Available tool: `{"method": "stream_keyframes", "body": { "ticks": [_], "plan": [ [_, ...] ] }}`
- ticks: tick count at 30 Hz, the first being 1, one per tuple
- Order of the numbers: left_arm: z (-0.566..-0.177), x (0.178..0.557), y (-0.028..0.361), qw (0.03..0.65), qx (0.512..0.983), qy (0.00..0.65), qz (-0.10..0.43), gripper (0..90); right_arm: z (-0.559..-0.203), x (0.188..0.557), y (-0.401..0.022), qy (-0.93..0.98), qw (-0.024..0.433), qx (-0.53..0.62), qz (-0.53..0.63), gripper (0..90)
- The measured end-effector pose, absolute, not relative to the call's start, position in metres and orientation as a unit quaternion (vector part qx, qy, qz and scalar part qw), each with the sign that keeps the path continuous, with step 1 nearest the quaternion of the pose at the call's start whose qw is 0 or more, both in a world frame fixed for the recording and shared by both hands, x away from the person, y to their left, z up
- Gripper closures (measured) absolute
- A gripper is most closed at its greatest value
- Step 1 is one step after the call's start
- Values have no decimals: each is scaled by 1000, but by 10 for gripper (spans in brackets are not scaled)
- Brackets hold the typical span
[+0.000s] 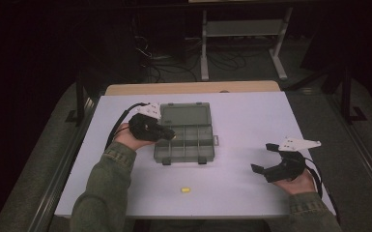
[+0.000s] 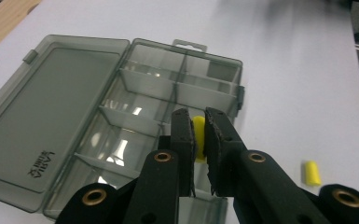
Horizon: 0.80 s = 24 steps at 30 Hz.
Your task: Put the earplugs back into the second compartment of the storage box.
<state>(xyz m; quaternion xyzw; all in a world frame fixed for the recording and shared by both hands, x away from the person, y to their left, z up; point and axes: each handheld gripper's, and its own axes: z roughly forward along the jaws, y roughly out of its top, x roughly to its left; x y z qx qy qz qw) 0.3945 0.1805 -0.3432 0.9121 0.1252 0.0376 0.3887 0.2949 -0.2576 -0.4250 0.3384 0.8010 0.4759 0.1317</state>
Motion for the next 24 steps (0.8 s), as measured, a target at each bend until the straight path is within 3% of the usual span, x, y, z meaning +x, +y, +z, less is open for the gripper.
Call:
{"method": "stream_keyframes", "body": {
  "ticks": [24],
  "plan": [
    [-386,435,172,399,896,186,57,823,-426,295,-257,804,128,337,473,0]
  ]
}}
